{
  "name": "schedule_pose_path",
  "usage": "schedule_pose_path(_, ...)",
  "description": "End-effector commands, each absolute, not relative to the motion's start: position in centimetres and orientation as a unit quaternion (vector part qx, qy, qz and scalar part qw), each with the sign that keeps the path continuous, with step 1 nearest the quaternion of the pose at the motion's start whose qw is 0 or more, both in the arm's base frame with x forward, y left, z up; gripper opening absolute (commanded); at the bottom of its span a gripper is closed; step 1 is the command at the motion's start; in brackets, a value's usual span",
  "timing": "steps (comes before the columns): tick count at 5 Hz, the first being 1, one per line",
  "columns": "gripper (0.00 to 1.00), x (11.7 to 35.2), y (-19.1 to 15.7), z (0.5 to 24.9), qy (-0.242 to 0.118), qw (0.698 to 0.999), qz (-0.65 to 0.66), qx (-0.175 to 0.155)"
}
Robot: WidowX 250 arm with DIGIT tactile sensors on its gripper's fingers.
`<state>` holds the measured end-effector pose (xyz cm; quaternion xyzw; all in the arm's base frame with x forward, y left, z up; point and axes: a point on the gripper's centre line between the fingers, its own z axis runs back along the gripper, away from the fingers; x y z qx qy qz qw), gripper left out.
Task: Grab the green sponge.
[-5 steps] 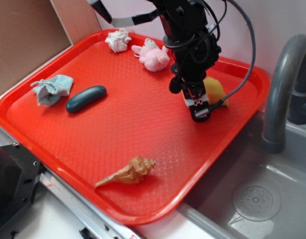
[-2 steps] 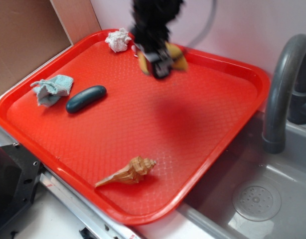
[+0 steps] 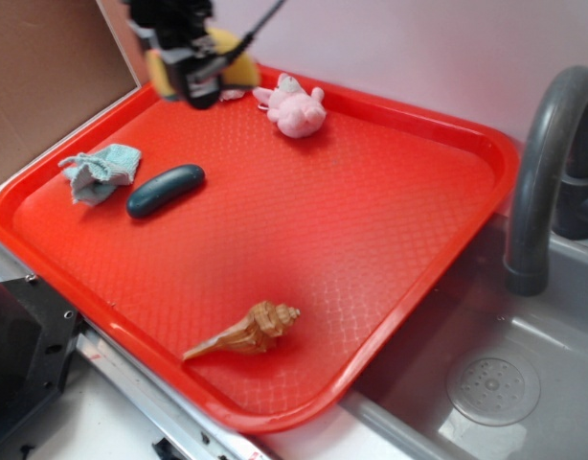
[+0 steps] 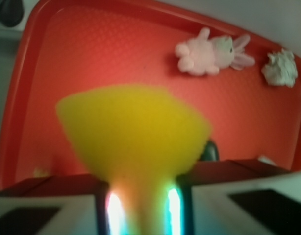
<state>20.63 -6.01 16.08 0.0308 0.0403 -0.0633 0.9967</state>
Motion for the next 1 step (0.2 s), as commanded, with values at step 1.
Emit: schedule_pose_path(1,0.0,18.68,-6.29,17.07,0.049,0.998,-0.032,0.011)
